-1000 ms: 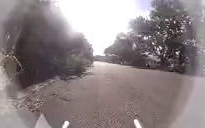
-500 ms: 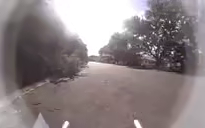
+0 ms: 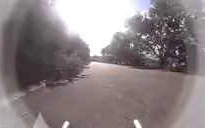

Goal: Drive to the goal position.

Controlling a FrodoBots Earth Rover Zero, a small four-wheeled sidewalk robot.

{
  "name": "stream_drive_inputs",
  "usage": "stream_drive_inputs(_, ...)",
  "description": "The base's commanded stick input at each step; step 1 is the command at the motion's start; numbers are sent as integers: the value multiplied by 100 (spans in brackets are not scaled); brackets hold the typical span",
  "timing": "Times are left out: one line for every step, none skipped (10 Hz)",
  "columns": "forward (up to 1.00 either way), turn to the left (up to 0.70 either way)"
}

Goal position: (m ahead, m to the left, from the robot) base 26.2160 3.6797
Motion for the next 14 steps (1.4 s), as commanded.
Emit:
stream_drive_inputs(70, 0)
stream_drive_inputs(70, 0)
stream_drive_inputs(70, 0)
stream_drive_inputs(70, 0)
stream_drive_inputs(70, 0)
stream_drive_inputs(70, 0)
stream_drive_inputs(70, 0)
stream_drive_inputs(70, 0)
stream_drive_inputs(70, 0)
stream_drive_inputs(70, 0)
stream_drive_inputs(70, 0)
stream_drive_inputs(70, 0)
stream_drive_inputs(70, 0)
stream_drive_inputs(70, 0)
